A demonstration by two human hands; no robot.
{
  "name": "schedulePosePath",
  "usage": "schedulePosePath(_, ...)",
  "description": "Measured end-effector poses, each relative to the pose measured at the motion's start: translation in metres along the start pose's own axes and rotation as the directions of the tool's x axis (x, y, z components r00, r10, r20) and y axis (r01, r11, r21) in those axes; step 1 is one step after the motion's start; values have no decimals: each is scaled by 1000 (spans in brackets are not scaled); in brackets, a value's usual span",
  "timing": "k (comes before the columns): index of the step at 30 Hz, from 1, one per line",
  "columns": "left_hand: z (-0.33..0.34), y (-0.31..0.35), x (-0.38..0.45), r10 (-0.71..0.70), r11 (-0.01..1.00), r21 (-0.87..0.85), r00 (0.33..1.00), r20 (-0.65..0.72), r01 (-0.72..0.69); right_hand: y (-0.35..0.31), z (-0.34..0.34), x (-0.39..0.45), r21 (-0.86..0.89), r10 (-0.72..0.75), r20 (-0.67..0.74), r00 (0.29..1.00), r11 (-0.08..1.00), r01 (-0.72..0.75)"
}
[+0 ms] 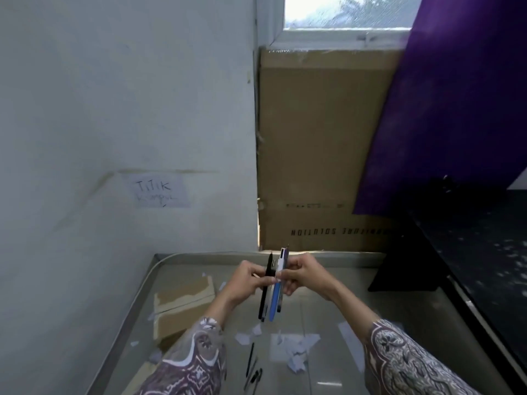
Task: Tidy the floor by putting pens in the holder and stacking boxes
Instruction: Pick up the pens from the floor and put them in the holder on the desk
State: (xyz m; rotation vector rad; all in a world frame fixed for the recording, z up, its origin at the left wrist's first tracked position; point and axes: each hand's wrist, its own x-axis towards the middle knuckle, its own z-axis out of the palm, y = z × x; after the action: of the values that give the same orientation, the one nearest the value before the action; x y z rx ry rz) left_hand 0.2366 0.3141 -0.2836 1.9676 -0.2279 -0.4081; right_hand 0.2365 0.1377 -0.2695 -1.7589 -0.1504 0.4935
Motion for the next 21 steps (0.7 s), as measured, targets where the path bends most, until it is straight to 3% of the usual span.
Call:
schedulePosePath(5, 8, 51, 26, 53, 999, 6, 998, 31, -53, -30, -41, -18, -113, -71, -150, 986, 992, 54)
schedulePosePath(11, 17, 91, 60, 118, 993, -4, 991, 70, -118, -32, -85, -41, -184, -158, -377, 913, 978, 93)
schedulePosePath(21, 47, 138, 125, 292, 948, 89, 946, 142, -306, -17, -163, -81, -157, -196, -708, 678, 980, 119)
